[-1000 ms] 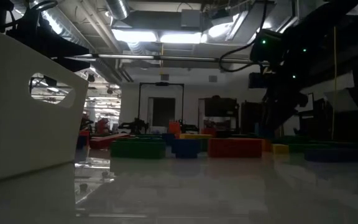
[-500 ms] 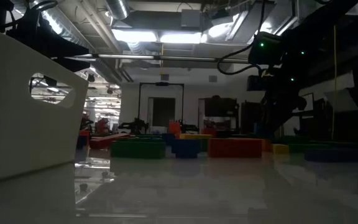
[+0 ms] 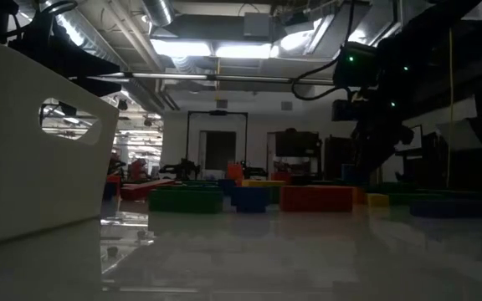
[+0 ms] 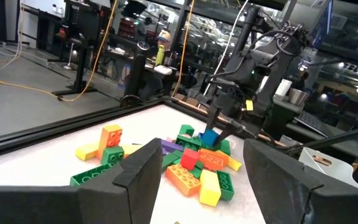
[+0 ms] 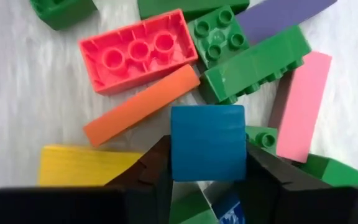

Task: Sort blocks by size
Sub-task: Put the square blue block into the gray bin, then put the rectangular red block into the white bin

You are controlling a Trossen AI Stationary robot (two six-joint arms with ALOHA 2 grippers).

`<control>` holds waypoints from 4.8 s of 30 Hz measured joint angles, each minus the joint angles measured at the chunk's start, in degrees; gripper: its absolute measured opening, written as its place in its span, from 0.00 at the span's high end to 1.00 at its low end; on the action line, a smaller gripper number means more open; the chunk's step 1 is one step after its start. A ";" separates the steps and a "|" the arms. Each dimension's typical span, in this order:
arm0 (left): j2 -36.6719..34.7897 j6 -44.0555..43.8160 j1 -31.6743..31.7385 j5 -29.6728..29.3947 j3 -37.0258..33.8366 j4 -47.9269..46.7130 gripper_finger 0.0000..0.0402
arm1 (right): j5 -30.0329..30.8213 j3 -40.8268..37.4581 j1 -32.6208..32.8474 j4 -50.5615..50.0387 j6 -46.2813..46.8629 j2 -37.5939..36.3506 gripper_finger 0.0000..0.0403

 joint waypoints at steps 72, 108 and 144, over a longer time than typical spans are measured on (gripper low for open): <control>0.63 -3.95 -0.31 4.39 0.00 0.77 0.47 | -21.08 15.86 52.13 -24.06 63.08 -0.02 0.47; 67.91 -13.86 -12.34 -0.32 31.73 -10.04 0.47 | -20.29 15.86 52.13 -24.21 57.27 -0.15 0.48; 85.51 -17.95 -8.09 -0.52 31.89 -9.61 0.48 | -14.64 15.85 52.13 -24.07 53.99 -0.17 0.48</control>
